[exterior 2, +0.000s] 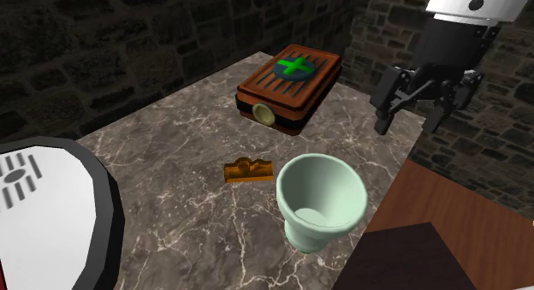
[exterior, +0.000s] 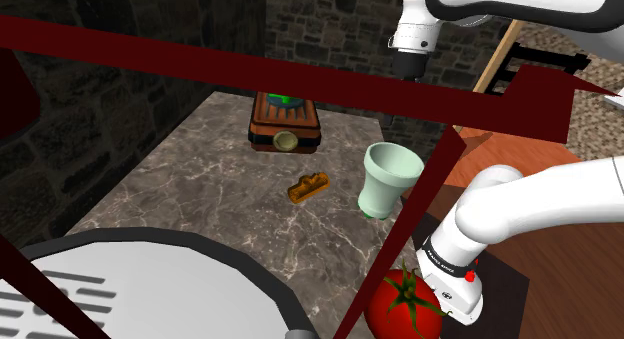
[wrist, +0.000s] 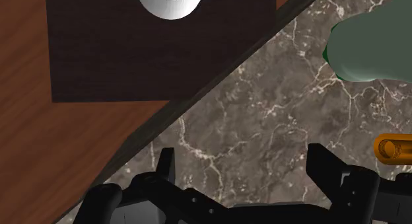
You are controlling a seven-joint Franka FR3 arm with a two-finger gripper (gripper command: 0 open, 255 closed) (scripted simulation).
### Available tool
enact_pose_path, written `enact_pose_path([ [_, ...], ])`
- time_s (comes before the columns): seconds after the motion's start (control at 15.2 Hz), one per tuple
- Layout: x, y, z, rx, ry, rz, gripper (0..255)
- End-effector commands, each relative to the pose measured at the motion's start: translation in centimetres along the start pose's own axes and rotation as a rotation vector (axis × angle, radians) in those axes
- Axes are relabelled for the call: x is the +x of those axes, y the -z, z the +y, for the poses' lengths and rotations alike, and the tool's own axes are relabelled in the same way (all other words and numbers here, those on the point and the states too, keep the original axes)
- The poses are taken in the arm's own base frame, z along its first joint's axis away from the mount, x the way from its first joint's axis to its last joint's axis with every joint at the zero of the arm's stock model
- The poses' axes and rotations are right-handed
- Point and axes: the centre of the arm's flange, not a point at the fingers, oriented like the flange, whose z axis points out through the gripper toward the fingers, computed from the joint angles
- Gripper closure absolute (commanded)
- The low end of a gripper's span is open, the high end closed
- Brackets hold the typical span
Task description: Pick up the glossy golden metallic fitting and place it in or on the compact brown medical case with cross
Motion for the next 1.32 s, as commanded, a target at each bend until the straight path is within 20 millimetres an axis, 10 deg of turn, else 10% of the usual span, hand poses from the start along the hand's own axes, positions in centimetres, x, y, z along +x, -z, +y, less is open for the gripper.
enact_pose_path([
  [0.0,0.0,0.0,0.0,0.0,0.0,0.0,0],
  [1.25,1.6,-7.3,-25.6,-0.142,0.035,0.267,0],
])
